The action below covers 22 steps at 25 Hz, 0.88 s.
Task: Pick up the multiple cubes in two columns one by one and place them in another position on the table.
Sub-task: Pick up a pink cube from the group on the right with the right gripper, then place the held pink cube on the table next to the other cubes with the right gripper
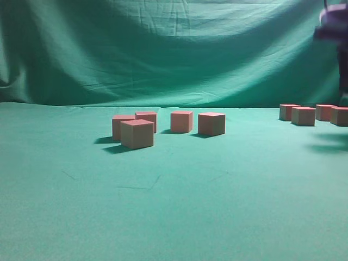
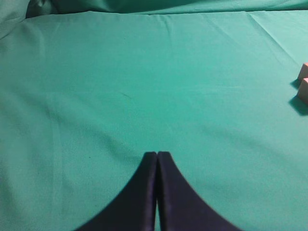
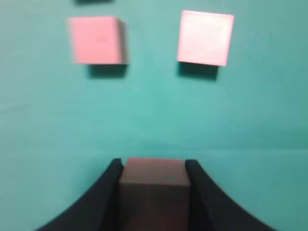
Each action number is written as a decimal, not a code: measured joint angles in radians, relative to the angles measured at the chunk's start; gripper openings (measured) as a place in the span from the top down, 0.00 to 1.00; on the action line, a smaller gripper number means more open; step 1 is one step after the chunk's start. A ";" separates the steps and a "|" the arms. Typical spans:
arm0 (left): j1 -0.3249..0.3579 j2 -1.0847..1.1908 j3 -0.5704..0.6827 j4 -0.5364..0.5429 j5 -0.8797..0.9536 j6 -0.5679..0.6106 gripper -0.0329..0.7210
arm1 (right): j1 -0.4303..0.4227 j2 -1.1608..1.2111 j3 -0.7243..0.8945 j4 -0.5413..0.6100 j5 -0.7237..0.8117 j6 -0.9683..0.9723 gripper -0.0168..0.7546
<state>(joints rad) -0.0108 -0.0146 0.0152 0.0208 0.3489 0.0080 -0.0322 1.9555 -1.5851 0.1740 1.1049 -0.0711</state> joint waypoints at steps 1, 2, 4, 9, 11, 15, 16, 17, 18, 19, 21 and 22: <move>0.000 0.000 0.000 0.000 0.000 0.000 0.96 | 0.003 -0.032 -0.002 0.017 0.021 -0.007 0.63; 0.000 0.000 0.000 0.000 0.000 0.000 0.96 | 0.011 -0.071 -0.002 0.027 0.043 -0.013 0.63; 0.000 0.000 0.000 0.000 0.000 0.000 0.96 | 0.048 -0.142 -0.002 0.041 0.076 -0.020 0.63; 0.000 0.000 0.000 0.000 0.000 0.000 0.96 | 0.236 -0.295 -0.002 0.060 0.110 -0.035 0.63; 0.000 0.000 0.000 0.000 0.000 0.000 0.96 | 0.330 -0.338 -0.002 0.065 0.111 -0.039 0.63; 0.000 0.000 0.000 0.000 0.000 0.000 0.96 | 0.502 -0.370 -0.002 0.065 0.128 -0.058 0.63; 0.000 0.000 0.000 0.000 0.000 0.000 0.96 | 0.538 -0.372 -0.002 0.065 0.133 -0.076 0.63; 0.000 0.000 0.000 0.000 0.000 0.000 0.96 | 0.581 -0.372 -0.002 0.065 0.135 -0.097 0.63; 0.000 0.000 0.000 0.000 0.000 0.000 0.96 | 0.620 -0.372 -0.002 0.065 0.137 -0.110 0.63; 0.000 0.000 0.000 0.000 0.000 0.000 0.96 | 0.655 -0.372 -0.002 0.065 0.139 -0.128 0.63; 0.000 0.000 0.000 0.000 0.000 0.000 0.96 | 0.706 -0.372 -0.002 0.066 0.139 -0.166 0.63; 0.000 0.000 0.000 0.000 0.000 0.000 0.96 | 0.725 -0.372 -0.002 0.067 0.141 -0.188 0.63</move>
<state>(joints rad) -0.0108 -0.0146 0.0152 0.0208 0.3489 0.0080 0.6931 1.5839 -1.5874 0.2413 1.2462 -0.2595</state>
